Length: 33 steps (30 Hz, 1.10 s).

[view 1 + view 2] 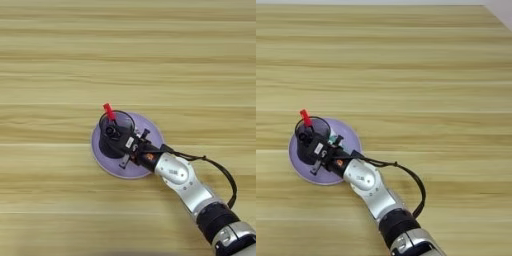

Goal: Move the objects on the table

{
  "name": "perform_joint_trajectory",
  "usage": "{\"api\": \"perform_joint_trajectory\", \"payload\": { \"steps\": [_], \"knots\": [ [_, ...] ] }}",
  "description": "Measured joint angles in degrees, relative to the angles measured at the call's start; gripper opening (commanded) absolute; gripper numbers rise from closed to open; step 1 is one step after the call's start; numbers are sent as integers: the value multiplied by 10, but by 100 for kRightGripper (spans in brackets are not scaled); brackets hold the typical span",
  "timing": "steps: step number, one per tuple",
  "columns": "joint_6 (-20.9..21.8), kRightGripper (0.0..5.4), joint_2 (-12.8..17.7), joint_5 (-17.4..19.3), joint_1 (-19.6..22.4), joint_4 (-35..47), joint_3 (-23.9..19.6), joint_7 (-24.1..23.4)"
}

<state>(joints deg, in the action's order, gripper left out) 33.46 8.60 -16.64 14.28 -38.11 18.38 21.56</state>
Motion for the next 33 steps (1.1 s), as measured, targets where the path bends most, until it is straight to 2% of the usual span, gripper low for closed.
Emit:
{"api": "perform_joint_trajectory", "payload": {
  "steps": [16, 28, 33],
  "knots": [
    [21, 133, 4, -3, -1, 19, -1, -14],
    [19, 133, 14, -11, -2, 47, -16, -35],
    [6, 133, 17, -11, -6, 61, -27, -38]
  ]
}}
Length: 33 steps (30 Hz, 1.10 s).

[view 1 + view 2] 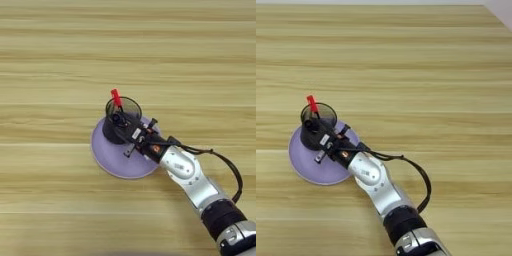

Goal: Move the objects on the table

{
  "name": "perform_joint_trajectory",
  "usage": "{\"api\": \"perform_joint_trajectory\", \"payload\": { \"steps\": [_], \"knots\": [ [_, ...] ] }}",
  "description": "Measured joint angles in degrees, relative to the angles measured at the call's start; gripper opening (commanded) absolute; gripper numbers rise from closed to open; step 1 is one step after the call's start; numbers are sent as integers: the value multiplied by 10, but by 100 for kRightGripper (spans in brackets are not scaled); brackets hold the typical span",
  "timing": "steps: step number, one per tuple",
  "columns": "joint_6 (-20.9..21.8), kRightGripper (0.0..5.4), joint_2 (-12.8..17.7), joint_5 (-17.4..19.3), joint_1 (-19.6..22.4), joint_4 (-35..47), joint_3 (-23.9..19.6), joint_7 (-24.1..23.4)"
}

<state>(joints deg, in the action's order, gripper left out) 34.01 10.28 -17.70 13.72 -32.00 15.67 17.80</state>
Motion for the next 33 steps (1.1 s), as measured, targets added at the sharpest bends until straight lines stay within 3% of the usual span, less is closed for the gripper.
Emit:
{"api": "perform_joint_trajectory", "payload": {
  "steps": [13, 33],
  "knots": [
    [-48, 133, 13, 3, -6, 41, -29, -2],
    [-75, 133, 33, 25, -7, 53, -77, -11]
  ]
}}
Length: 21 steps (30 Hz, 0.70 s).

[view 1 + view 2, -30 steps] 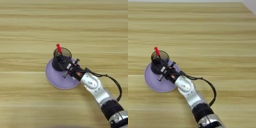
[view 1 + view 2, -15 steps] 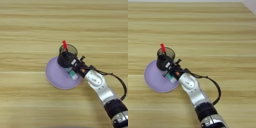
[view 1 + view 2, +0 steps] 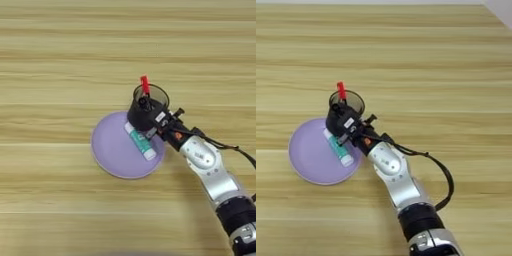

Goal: Move the objects on the table

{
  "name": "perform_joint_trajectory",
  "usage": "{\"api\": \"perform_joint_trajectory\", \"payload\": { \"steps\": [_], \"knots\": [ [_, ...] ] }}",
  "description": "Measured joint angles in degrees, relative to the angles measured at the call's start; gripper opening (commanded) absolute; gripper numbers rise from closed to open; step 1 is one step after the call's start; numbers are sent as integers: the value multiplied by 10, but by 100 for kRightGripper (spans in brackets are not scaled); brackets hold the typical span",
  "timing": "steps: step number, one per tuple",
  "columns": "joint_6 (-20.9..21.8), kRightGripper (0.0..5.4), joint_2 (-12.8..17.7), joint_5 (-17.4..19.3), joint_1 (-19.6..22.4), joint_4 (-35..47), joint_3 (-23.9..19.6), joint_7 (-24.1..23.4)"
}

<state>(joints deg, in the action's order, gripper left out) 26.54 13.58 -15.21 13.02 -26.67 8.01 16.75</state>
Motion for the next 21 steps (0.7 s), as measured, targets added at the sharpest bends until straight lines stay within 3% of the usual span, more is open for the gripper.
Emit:
{"api": "perform_joint_trajectory", "payload": {
  "steps": [21],
  "knots": [
    [-35, 133, 31, 20, -13, 8, -63, -25]
  ]
}}
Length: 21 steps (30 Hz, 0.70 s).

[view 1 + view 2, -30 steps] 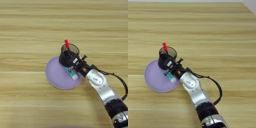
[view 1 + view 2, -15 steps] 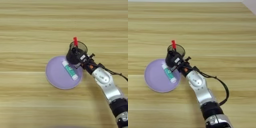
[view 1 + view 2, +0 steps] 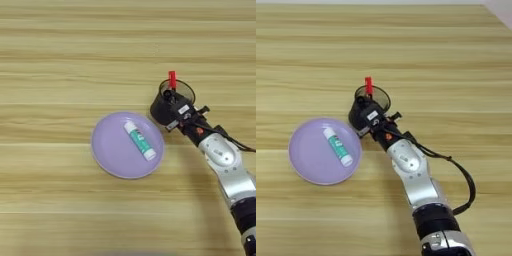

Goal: Move the objects on the table

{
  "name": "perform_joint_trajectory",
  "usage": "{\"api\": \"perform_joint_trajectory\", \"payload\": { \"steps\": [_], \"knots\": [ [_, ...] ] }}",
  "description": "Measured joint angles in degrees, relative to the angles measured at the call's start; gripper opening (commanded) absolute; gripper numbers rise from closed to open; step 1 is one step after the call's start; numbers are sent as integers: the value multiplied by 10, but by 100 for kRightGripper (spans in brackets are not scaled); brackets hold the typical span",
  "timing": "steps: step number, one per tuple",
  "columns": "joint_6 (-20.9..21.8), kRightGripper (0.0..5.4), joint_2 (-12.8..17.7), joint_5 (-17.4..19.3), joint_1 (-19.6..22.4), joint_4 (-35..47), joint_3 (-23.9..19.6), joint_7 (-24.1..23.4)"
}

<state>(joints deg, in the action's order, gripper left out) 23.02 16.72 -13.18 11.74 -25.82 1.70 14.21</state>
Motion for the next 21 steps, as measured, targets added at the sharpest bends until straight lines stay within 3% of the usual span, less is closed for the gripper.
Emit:
{"api": "perform_joint_trajectory", "payload": {
  "steps": [8, 21],
  "knots": [
    [-15, 133, 12, 0, -16, -3, -18, -13],
    [-27, 133, 26, -14, -14, -79, -18, -39]
  ]
}}
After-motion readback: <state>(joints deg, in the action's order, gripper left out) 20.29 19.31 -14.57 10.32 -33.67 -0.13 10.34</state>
